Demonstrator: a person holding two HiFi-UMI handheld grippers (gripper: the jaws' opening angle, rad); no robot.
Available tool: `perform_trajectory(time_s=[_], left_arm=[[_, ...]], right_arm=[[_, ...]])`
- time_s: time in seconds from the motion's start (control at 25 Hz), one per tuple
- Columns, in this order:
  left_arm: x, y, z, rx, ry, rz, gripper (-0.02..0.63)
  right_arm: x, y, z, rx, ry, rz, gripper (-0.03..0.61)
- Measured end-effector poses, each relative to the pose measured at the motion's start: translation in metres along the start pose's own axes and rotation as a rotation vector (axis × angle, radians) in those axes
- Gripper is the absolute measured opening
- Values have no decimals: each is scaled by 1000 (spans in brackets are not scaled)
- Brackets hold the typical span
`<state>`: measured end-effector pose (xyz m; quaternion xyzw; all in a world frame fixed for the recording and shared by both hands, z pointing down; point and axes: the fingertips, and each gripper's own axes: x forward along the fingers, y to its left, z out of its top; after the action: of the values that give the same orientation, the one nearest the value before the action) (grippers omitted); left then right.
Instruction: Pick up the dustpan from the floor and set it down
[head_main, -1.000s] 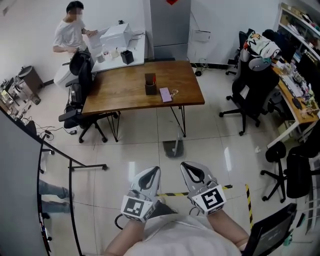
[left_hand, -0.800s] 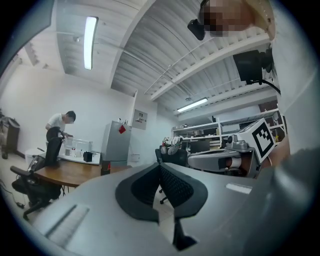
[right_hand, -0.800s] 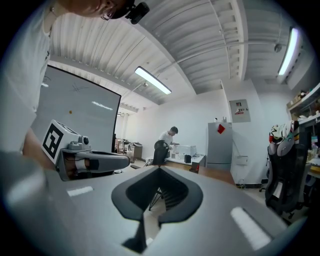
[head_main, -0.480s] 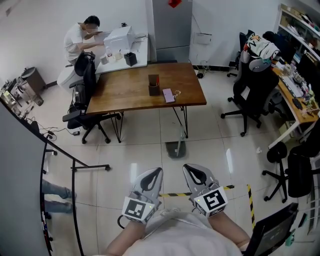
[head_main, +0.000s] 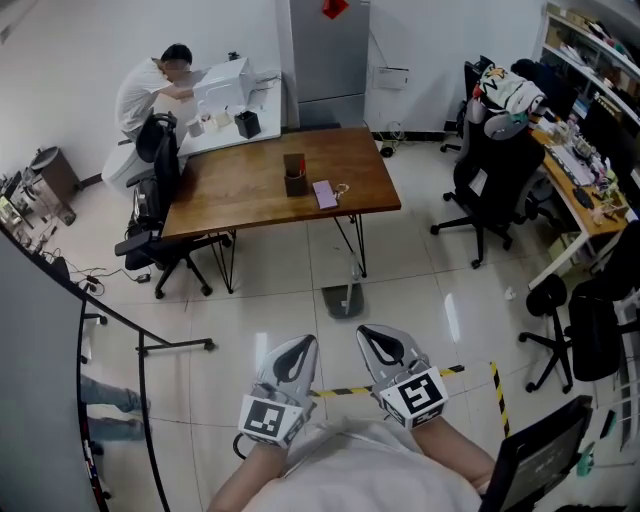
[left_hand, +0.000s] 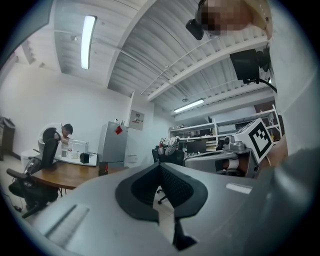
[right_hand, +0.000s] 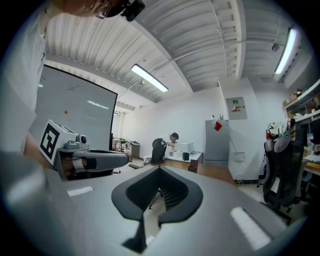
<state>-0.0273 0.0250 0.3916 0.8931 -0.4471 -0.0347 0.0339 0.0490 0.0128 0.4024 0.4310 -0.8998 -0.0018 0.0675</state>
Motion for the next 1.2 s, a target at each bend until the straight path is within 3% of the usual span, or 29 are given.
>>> perform_trajectory(time_s=[1.2], left_arm=[[10, 7, -17, -27, 23, 6, 12]], right_arm=[[11, -7, -10, 27, 42, 8, 2]])
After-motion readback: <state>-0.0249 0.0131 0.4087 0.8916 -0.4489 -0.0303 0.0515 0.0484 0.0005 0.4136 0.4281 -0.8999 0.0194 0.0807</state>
